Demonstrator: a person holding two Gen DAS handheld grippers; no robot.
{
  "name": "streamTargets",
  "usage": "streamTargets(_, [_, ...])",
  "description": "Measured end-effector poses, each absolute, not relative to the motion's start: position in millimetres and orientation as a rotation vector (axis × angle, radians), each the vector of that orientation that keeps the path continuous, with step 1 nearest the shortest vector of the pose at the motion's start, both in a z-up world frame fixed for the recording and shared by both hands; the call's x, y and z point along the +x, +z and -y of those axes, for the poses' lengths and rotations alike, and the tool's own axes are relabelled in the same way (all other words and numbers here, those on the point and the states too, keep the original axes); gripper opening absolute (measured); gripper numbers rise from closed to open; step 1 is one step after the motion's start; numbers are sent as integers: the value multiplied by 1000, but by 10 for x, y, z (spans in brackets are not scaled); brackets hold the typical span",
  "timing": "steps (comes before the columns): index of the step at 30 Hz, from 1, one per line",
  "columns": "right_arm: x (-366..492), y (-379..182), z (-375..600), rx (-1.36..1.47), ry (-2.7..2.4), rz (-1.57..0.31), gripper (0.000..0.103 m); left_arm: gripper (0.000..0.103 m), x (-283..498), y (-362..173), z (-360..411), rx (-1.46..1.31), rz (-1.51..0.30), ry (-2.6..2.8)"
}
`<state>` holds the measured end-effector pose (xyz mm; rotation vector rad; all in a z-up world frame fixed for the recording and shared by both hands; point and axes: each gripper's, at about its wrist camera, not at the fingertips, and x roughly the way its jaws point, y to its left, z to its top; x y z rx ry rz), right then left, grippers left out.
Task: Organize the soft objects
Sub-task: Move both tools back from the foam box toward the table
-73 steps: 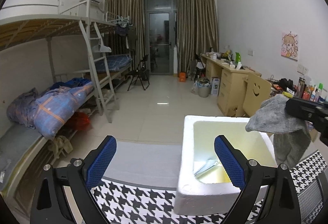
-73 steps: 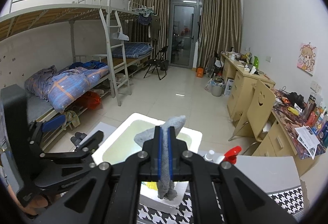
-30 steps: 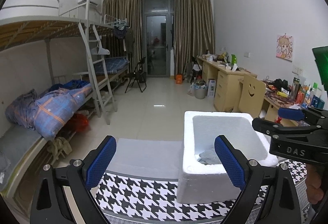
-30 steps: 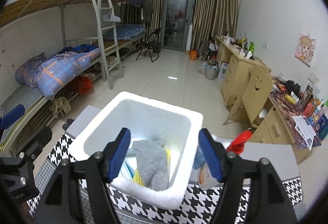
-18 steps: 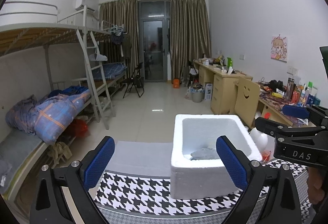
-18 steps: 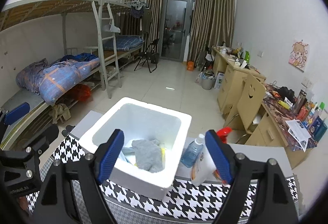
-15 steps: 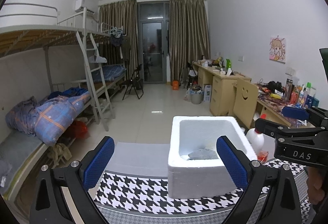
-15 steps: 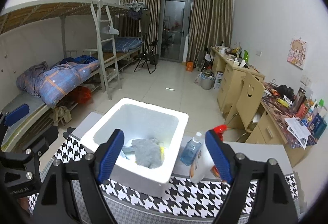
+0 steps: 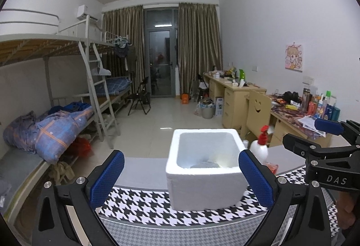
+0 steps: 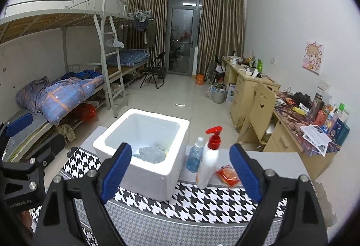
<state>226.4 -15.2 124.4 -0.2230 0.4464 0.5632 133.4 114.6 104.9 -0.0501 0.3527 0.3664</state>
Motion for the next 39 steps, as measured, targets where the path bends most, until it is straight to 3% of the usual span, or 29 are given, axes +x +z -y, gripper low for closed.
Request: streamTargets(39, [1680,1196,1118,-136,476,-407,92,102,906,946,-428,-16,-334,201])
